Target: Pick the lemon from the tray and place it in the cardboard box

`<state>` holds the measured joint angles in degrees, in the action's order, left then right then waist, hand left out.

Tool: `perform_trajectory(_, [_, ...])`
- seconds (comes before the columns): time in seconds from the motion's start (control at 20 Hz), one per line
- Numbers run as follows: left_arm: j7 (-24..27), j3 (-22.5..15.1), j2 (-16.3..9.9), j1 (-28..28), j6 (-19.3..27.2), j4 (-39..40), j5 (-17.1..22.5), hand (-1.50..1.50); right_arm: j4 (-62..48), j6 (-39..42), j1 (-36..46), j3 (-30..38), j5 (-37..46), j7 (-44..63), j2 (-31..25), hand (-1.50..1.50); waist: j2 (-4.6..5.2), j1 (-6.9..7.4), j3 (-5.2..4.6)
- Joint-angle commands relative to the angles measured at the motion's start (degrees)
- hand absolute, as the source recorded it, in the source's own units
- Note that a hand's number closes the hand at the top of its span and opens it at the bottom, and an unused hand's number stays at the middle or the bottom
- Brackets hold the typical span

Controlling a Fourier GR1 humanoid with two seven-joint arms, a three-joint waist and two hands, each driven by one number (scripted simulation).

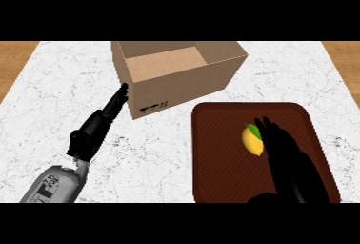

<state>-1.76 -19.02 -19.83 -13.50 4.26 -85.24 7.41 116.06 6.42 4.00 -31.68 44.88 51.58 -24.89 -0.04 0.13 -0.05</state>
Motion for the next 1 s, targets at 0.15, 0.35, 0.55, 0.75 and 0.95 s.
perform_trajectory(0.15, [2.55, 0.9, 3.31, 1.57, -2.45, 1.6, -3.15, 0.0, -12.23, -1.31, 1.35, 2.56, 2.91, -6.28, 4.53, -1.5, 0.09, -0.08, 0.05])
perform_trajectory(0.35, [-0.03, 1.45, 4.86, 2.49, -2.33, -1.63, -5.33, 0.0, -12.96, 2.91, 2.3, 5.05, 2.35, -3.86, 7.43, -1.5, 0.02, -0.06, 0.05])
perform_trajectory(0.55, [1.99, 6.51, 2.89, 3.12, -7.21, -0.75, -3.94, 0.0, -16.6, -0.8, -0.67, 4.34, 6.88, -7.7, 9.11, -1.5, 0.02, -0.13, 0.05])
perform_trajectory(0.75, [2.42, 5.25, 8.17, 0.48, -5.0, 3.24, -8.41, 0.0, -20.1, -2.99, -1.04, 7.75, 6.87, -15.2, 8.63, -1.5, 0.04, -0.32, 0.05])
perform_trajectory(0.95, [-1.37, 7.56, 8.0, 1.87, -7.98, -0.89, -7.18, 0.0, -21.95, -4.59, -1.81, 8.75, 9.68, -17.28, 10.52, -1.5, 0.02, -0.25, 0.05])
